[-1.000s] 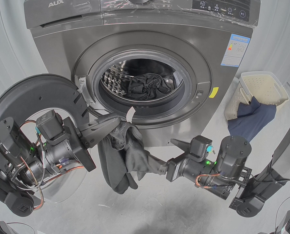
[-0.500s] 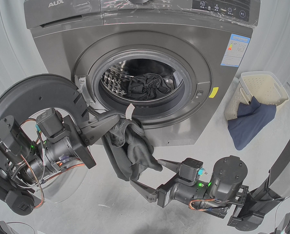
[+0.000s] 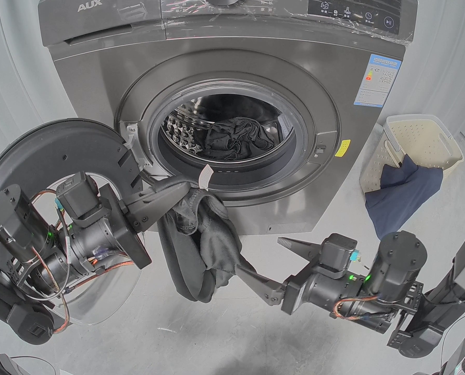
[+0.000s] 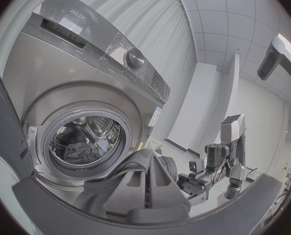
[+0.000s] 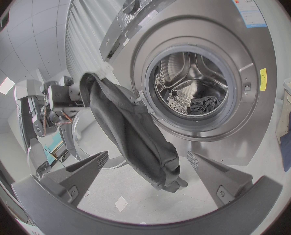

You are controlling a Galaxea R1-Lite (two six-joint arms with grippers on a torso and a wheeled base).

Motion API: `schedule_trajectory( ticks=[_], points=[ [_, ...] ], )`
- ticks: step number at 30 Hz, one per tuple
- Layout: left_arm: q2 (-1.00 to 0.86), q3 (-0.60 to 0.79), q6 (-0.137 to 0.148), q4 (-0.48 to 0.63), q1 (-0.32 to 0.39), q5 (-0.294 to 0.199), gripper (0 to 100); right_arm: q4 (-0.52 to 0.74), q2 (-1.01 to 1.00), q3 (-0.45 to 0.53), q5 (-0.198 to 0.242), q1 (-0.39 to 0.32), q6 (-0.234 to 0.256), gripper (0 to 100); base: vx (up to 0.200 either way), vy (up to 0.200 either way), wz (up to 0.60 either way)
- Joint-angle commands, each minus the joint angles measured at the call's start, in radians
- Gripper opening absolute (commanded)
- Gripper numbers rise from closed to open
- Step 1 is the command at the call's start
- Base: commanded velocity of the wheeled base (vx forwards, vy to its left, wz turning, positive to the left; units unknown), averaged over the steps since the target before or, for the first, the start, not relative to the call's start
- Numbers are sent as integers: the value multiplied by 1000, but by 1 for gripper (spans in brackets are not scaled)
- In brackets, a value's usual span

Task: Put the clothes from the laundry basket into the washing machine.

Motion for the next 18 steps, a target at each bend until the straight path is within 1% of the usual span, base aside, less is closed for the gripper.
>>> schedule_trajectory(
  ticks=[1, 3, 5, 9, 10, 12, 15, 18],
  points=[
    [2, 1, 0, 0, 4, -1, 0, 5, -92, 32, 36, -81, 1, 100, 0, 0, 0],
    [-1, 2, 0, 0, 1, -3, 0, 11, -83, 11, 38, -112, -2, 100, 0, 0, 0],
    [-4, 2, 0, 0, -3, -3, 0, 13, -52, -18, 38, -116, -2, 100, 0, 0, 0],
    [-9, 4, -1, 0, -6, -3, 0, -2, 92, -92, 32, -109, -13, 100, 0, 0, 0],
    [-10, 5, -1, 0, -6, -4, 0, -4, 121, -109, 32, -104, -22, 100, 0, 0, 0],
    [-10, 5, -1, 0, -6, -4, 0, -6, 146, -126, 30, -86, -25, 100, 0, 0, 0],
    [-10, 5, -1, 0, -6, -4, 0, -7, 153, -132, 30, -66, -25, 100, 0, 0, 0],
    [-9, 5, -1, 0, -6, -4, 0, -24, 152, -119, 30, -24, -26, 100, 0, 0, 0]
  ],
)
